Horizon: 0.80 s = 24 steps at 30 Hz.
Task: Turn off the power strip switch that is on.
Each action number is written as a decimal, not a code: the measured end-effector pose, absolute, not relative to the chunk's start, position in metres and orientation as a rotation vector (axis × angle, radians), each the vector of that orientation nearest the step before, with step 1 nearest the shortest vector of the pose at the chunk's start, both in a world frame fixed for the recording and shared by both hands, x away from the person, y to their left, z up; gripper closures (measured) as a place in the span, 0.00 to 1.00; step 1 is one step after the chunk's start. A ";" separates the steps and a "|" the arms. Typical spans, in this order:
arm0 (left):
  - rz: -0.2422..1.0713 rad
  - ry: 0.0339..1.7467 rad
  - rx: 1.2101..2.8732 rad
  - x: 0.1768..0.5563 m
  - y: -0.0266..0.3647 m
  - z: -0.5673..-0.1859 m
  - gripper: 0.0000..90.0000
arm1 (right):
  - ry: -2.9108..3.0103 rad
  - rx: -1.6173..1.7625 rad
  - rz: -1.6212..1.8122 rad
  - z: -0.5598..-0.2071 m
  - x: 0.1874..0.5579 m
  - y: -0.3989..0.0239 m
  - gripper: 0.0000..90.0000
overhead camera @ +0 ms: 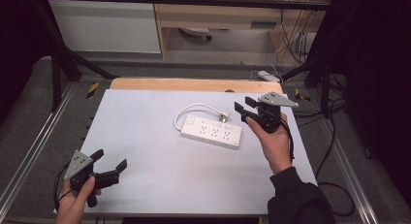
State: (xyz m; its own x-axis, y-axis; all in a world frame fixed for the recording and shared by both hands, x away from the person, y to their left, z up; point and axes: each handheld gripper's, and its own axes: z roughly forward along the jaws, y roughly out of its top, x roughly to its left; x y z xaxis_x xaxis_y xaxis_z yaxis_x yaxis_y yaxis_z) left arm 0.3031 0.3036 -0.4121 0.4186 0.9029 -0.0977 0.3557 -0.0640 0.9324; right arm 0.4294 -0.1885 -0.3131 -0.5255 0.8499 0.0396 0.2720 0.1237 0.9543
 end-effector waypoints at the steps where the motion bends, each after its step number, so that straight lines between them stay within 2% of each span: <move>1: 0.660 1.126 1.635 0.303 0.304 -0.412 0.05 | 1.874 1.074 1.420 -0.314 0.430 -0.189 0.65; 5: 0.658 1.122 1.642 0.303 0.302 -0.412 0.06 | 1.866 1.058 1.436 -0.314 0.429 -0.188 0.81; 9: 0.660 1.119 1.648 0.303 0.302 -0.412 0.05 | 1.852 1.033 1.439 -0.314 0.429 -0.187 0.93; 16: 0.654 1.124 1.644 0.303 0.303 -0.412 0.05 | 1.869 1.026 1.423 -0.320 0.435 -0.188 1.00; 24: 0.658 1.134 1.642 0.304 0.304 -0.413 0.06 | 1.865 1.033 1.426 -0.325 0.441 -0.189 1.00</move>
